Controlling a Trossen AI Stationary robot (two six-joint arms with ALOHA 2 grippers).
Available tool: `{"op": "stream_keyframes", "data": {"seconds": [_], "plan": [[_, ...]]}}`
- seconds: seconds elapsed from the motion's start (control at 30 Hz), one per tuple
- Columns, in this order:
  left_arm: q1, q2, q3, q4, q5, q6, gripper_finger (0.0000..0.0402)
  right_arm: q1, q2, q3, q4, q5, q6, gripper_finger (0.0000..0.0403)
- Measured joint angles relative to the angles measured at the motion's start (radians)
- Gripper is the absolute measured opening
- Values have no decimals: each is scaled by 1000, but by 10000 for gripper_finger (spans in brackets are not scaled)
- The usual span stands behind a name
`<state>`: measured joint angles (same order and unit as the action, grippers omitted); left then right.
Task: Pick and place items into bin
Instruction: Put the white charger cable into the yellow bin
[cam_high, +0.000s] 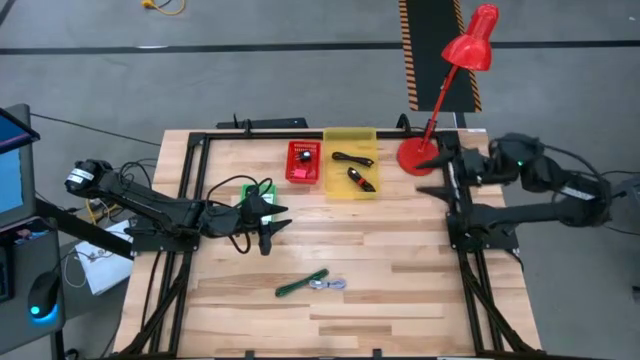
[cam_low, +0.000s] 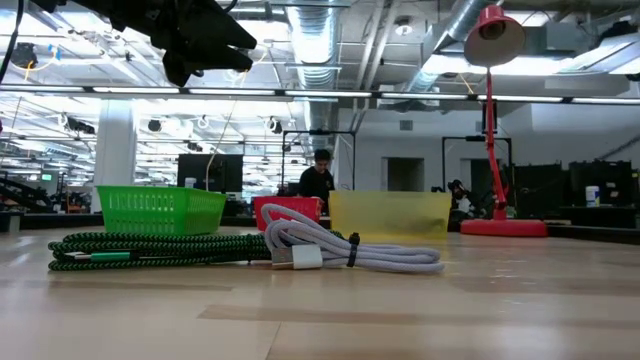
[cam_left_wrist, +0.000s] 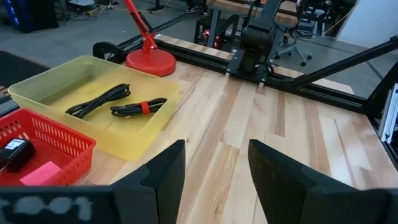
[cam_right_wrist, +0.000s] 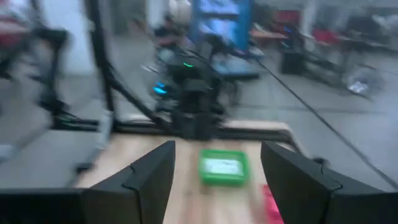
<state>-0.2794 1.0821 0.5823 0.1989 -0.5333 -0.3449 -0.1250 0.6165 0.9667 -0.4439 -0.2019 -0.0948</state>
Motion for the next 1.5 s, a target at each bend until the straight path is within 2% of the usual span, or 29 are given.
{"op": "stream_keyframes", "data": {"seconds": [0.07,0.37,0.6,0.8,1.0,1.27,1.5], "plan": [[0,0,0,0,2,14,165,1,-90,-87,30,-34,42,232],[0,0,0,-8,11,115,165,25,-437,-459,201,-32,173,232],[0,0,0,-7,57,144,165,26,-607,-639,247,31,204,232],[-1,26,0,11,86,168,165,26,-601,-727,302,35,213,232],[-1,150,9,110,149,207,165,27,-611,-830,385,47,219,232],[-13,361,160,78,270,278,165,27,-611,-905,371,46,245,232],[-51,518,329,-114,282,291,165,27,-603,-923,377,41,246,232]]}}
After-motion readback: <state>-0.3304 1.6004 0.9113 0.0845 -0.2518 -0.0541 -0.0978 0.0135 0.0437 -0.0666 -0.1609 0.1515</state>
